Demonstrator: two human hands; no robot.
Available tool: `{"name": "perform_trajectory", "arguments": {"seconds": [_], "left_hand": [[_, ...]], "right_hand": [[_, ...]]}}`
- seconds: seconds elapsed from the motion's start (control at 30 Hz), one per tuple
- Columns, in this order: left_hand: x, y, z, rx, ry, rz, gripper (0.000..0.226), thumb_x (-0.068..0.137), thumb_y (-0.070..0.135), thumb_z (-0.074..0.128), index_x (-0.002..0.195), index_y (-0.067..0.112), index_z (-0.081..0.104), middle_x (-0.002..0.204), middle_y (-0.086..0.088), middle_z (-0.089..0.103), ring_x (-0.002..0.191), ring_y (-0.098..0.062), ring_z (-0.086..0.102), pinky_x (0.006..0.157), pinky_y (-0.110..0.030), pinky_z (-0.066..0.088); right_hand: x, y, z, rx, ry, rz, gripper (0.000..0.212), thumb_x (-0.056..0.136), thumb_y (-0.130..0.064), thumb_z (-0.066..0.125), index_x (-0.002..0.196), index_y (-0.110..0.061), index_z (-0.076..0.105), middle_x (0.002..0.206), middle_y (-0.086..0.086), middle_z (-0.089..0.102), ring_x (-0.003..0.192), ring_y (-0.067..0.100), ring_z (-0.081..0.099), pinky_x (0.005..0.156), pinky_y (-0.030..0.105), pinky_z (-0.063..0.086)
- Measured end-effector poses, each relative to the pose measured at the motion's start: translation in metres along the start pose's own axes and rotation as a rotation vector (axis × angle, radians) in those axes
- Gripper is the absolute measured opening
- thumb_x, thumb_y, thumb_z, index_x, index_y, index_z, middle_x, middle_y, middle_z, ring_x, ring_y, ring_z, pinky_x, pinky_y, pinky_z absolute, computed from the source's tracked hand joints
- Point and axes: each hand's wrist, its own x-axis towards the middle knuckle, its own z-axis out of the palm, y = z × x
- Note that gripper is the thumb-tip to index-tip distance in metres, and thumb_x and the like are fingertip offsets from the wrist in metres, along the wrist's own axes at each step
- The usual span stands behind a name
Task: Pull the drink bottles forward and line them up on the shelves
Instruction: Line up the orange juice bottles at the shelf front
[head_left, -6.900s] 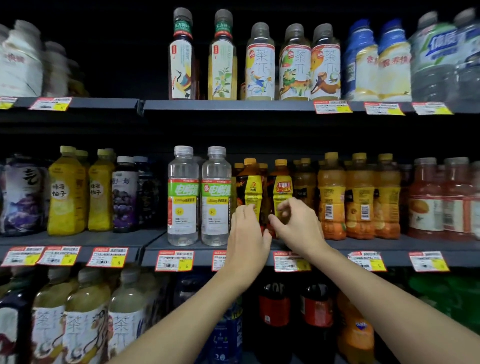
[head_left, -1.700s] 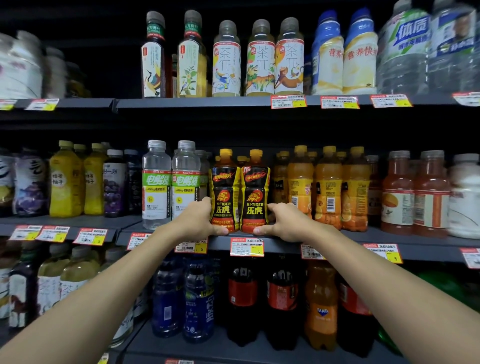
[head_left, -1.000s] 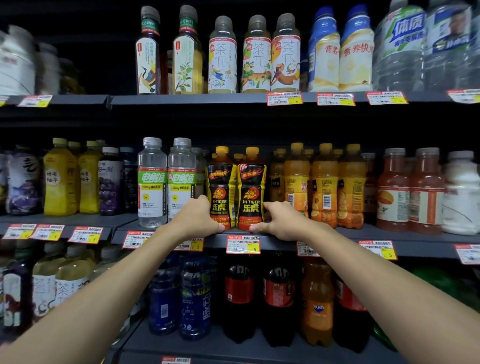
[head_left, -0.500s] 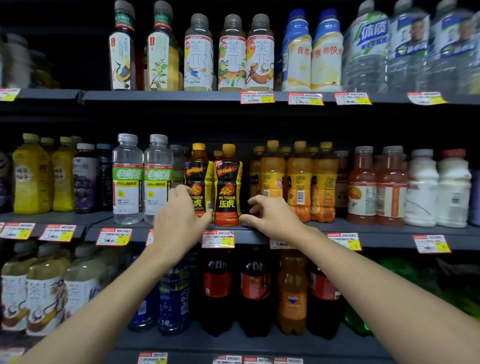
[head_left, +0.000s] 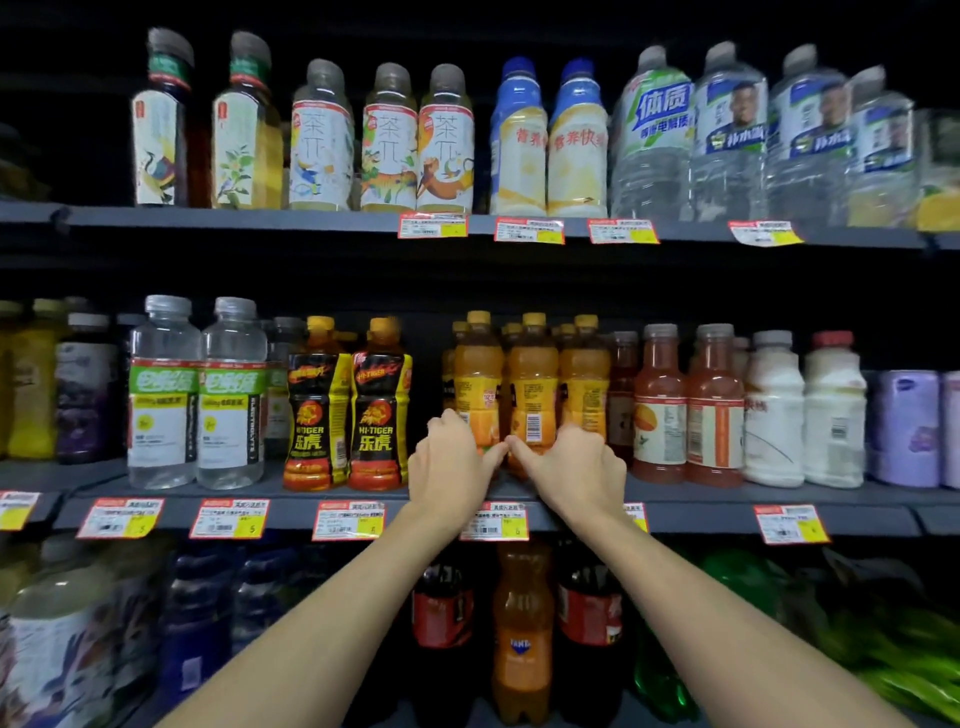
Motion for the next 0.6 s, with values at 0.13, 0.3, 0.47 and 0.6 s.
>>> {"name": "perform_trajectory", "arguments": {"seconds": [0.13, 0.3, 0.47, 0.6], "left_hand": [[0.011, -0.005, 0.013, 0.007, -0.066, -0.088, 0.061, 0.078, 0.065, 0.072, 0.106, 0.012, 0.056, 0.104, -0.006, 0.066, 0.098, -0.027, 0.066, 0.076, -0.037, 0.055], [0.013, -0.012, 0.015, -0.086, -0.094, -0.095, 0.044, 0.078, 0.057, 0.076, 0.08, 0.025, 0.046, 0.088, 0.002, 0.062, 0.08, -0.019, 0.061, 0.063, -0.03, 0.047], [0.016, -0.011, 0.0, -0.081, -0.188, -0.077, 0.046, 0.078, 0.054, 0.078, 0.095, 0.017, 0.058, 0.096, -0.001, 0.065, 0.091, -0.022, 0.065, 0.079, -0.038, 0.057], [0.018, -0.018, -0.012, -0.086, -0.25, -0.032, 0.043, 0.078, 0.054, 0.078, 0.092, 0.022, 0.053, 0.094, 0.003, 0.063, 0.09, -0.017, 0.063, 0.077, -0.032, 0.053]], "right_hand": [[0.003, -0.001, 0.002, -0.005, 0.016, -0.007, 0.059, 0.076, -0.082, 0.057, 0.073, -0.023, 0.056, 0.074, -0.003, 0.065, 0.076, 0.024, 0.068, 0.056, 0.031, 0.036], [0.004, 0.002, 0.004, 0.017, 0.008, -0.02, 0.05, 0.079, -0.073, 0.064, 0.073, -0.024, 0.054, 0.071, -0.004, 0.06, 0.075, 0.023, 0.068, 0.056, 0.03, 0.035], [0.006, 0.003, -0.002, 0.029, -0.059, -0.001, 0.055, 0.077, -0.078, 0.06, 0.081, -0.023, 0.064, 0.082, -0.005, 0.068, 0.081, 0.021, 0.067, 0.06, 0.03, 0.04], [0.005, 0.01, -0.011, -0.044, -0.039, -0.063, 0.064, 0.075, -0.086, 0.049, 0.084, -0.025, 0.068, 0.081, -0.006, 0.069, 0.082, 0.02, 0.069, 0.061, 0.03, 0.044]]}}
